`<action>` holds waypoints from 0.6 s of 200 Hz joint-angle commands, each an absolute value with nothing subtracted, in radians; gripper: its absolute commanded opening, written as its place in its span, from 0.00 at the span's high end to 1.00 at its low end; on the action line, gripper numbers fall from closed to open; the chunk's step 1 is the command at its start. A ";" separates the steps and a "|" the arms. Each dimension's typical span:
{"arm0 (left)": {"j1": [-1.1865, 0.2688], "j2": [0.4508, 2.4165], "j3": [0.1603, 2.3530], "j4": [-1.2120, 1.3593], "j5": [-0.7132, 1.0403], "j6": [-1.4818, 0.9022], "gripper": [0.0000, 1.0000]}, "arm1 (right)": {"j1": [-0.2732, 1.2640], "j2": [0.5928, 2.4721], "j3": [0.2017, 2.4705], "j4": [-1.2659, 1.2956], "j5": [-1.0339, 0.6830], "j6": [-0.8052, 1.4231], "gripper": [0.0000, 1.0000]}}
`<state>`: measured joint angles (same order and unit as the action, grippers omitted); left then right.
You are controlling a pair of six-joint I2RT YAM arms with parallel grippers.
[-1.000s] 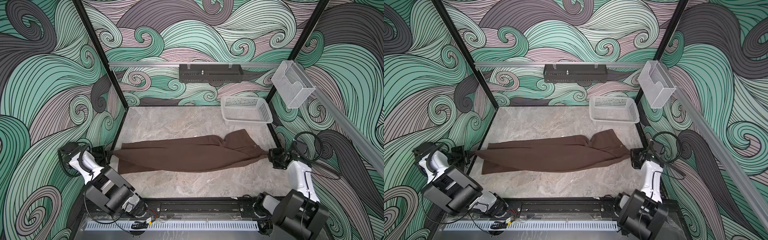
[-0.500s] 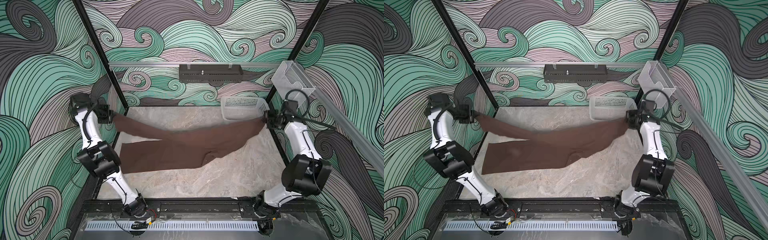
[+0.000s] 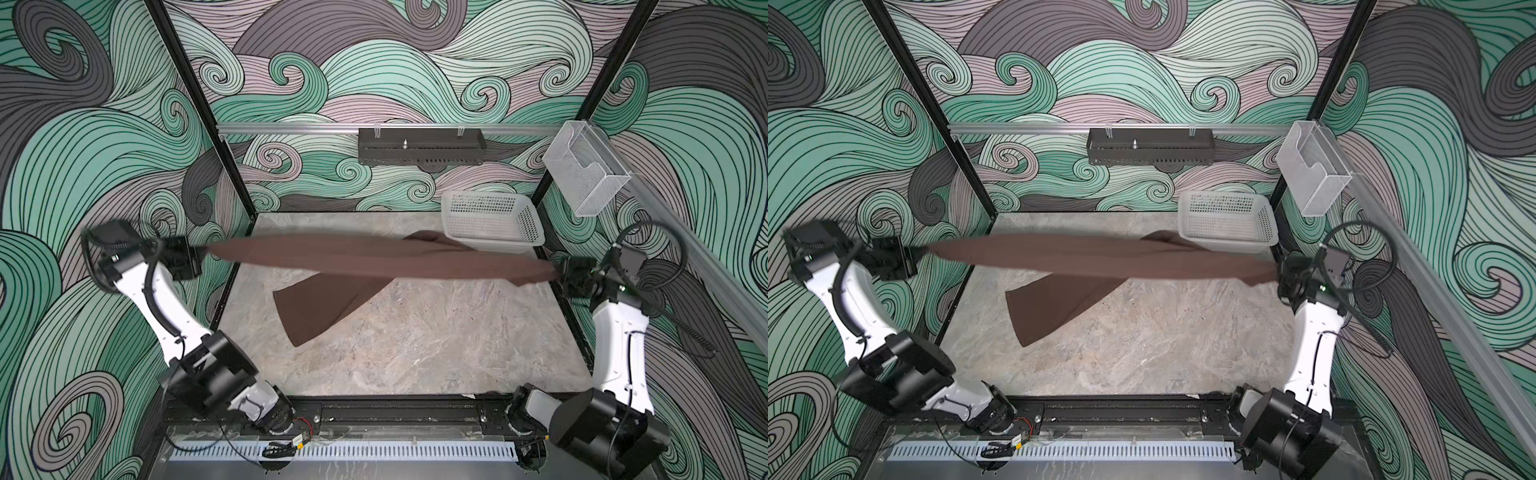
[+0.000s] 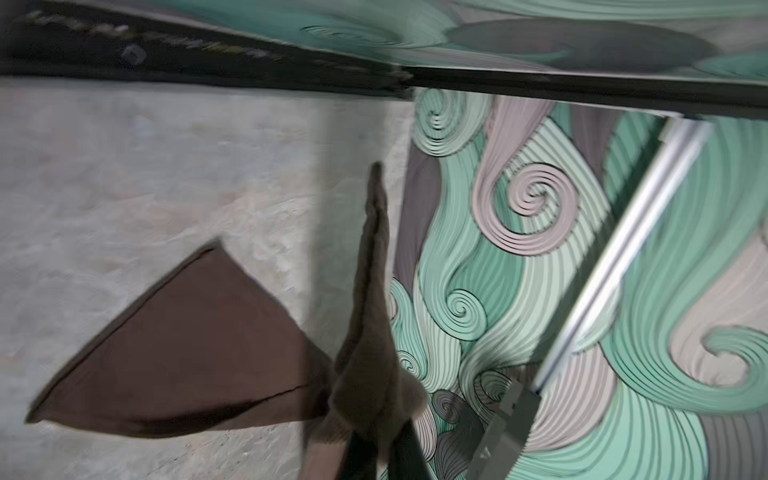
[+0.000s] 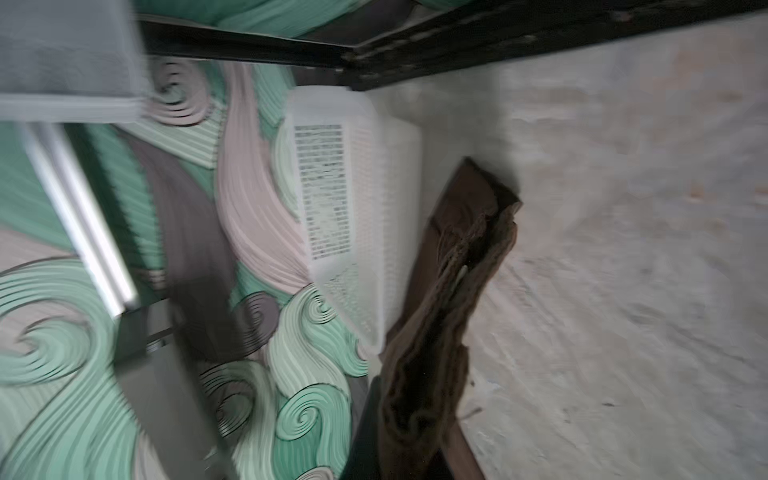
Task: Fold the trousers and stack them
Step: 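Swing the raised trousers away from the robot and lay them flat on the table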
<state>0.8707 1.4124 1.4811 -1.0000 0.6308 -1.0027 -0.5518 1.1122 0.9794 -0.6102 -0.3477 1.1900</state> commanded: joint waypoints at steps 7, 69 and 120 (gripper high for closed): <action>0.981 1.299 1.212 -0.950 0.586 -0.873 1.00 | -0.621 1.036 0.812 -0.626 -0.304 1.068 1.00; 1.085 1.333 1.015 -1.038 0.519 -0.684 1.00 | -0.727 0.979 0.655 -0.664 -0.229 0.866 1.00; 1.085 1.287 0.975 -1.035 0.397 -0.659 1.00 | -0.735 0.920 0.565 -0.667 -0.127 0.812 1.00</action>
<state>1.0775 1.3182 0.9878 -1.0248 0.4946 -0.7074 -0.7280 0.9367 0.5968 -0.6666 -0.2226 0.8661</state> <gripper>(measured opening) 0.050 0.063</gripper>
